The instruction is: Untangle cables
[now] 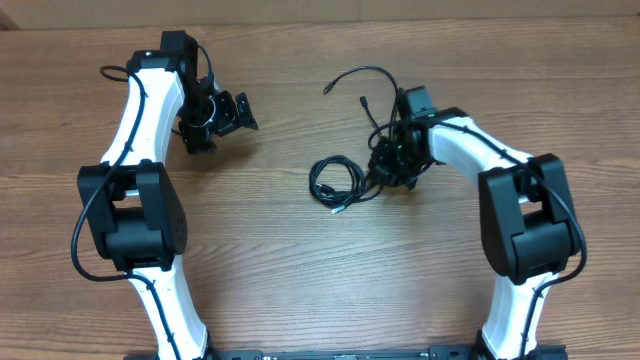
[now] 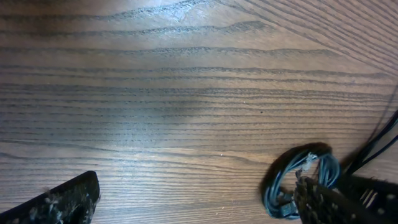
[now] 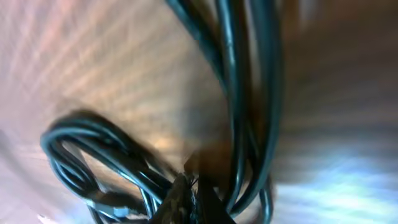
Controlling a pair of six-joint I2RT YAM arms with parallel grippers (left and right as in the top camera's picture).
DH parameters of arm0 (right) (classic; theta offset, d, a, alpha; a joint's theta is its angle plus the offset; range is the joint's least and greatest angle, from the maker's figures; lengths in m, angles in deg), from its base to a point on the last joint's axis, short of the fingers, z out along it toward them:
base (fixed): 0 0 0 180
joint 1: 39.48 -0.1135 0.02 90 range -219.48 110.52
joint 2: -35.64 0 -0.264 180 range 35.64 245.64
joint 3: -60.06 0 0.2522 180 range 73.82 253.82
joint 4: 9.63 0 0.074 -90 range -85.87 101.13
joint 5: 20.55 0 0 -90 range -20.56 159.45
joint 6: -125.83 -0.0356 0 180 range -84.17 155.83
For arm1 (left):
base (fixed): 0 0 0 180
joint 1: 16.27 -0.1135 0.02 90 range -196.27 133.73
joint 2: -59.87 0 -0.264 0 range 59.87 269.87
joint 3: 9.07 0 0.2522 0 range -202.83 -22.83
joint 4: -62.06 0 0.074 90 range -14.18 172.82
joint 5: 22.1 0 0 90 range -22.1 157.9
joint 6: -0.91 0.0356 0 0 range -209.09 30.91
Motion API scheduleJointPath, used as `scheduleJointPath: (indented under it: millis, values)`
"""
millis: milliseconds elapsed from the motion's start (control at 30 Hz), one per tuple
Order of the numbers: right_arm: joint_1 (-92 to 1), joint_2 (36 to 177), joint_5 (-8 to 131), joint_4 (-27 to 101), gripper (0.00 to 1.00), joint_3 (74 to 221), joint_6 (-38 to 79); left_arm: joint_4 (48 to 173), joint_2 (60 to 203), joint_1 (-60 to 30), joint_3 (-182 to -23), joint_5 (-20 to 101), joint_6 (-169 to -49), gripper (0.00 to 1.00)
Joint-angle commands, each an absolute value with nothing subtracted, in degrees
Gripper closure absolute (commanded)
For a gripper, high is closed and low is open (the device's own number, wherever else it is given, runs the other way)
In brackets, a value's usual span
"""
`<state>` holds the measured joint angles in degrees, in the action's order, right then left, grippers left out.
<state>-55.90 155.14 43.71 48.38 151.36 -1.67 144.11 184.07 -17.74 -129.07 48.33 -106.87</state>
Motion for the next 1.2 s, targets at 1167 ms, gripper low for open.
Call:
scheduleJointPath:
  millis: [1167]
  values:
    - [-54.5, 156.5, 52.9, 70.4, 0.92, 158.5, 14.7, 144.1, 184.3, -17.7, -129.5, 47.5, -106.0, 0.00]
